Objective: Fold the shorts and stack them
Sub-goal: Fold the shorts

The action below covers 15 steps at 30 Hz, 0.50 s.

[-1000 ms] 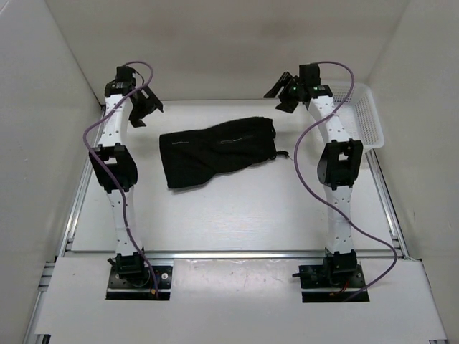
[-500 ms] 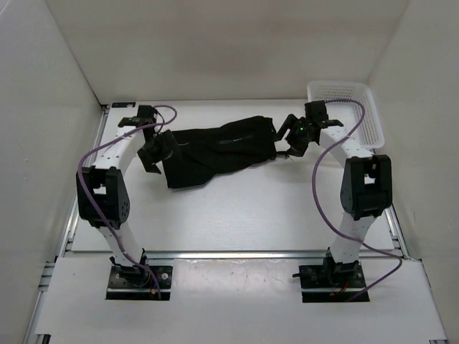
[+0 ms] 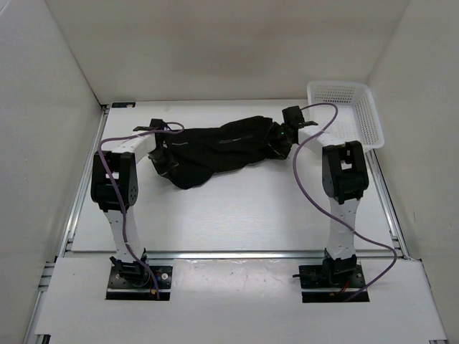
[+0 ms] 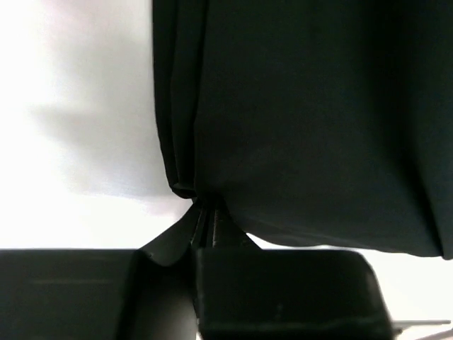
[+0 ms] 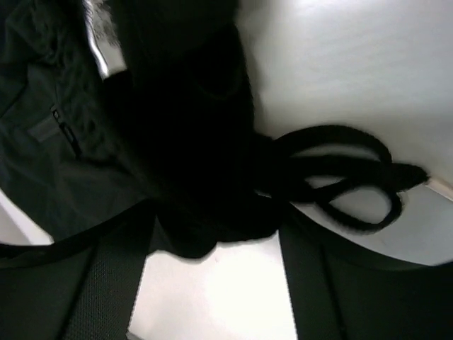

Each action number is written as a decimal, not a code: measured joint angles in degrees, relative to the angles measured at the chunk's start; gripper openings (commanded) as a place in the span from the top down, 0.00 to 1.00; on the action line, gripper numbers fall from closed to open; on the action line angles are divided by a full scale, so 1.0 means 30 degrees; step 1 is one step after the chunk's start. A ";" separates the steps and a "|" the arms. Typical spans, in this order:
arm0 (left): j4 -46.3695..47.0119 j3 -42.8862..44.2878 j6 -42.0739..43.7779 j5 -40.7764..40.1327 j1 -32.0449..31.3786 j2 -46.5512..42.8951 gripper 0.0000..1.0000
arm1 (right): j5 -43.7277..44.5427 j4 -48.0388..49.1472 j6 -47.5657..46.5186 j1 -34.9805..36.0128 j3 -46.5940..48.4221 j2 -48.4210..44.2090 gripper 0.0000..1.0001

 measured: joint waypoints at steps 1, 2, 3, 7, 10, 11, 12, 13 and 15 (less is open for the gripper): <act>0.0058 0.0284 0.0022 -0.0073 0.0007 0.0102 0.90 | 0.0291 -0.0036 0.0131 0.0284 0.0415 0.0408 0.31; 0.0182 0.0532 0.0000 -0.0124 0.0058 0.0197 0.90 | 0.0568 -0.0036 0.0197 0.0532 0.0794 0.0772 0.38; 0.0321 0.0699 0.0007 -0.0175 0.0153 0.0277 0.90 | 0.0852 -0.0015 0.0284 0.0794 0.1209 0.1158 0.43; 0.0393 0.1100 0.0015 -0.0393 0.0495 0.0423 0.90 | 0.1982 0.0124 0.0852 0.1566 0.1938 0.1800 0.96; 0.0393 0.1173 0.0124 -0.0546 0.0918 0.0379 0.90 | 0.2667 0.0058 0.1202 0.1719 0.1923 0.1880 1.00; 0.0364 0.1166 0.0168 -0.0627 0.1107 0.0313 0.90 | 0.2951 0.0109 0.1231 0.1712 0.1829 0.1800 1.00; 0.0350 0.1144 0.0233 -0.0648 0.1311 0.0204 0.90 | 0.3220 0.0153 0.1239 0.1712 0.1639 0.1639 1.00; 0.0364 0.1071 0.0342 -0.0656 0.1523 0.0029 0.90 | 0.3461 0.0219 0.1224 0.1705 0.1319 0.1413 1.00; 0.0379 0.0707 0.0525 -0.0656 0.2127 -0.0663 0.90 | 0.3869 0.0255 0.1158 0.1690 0.0211 0.0561 1.00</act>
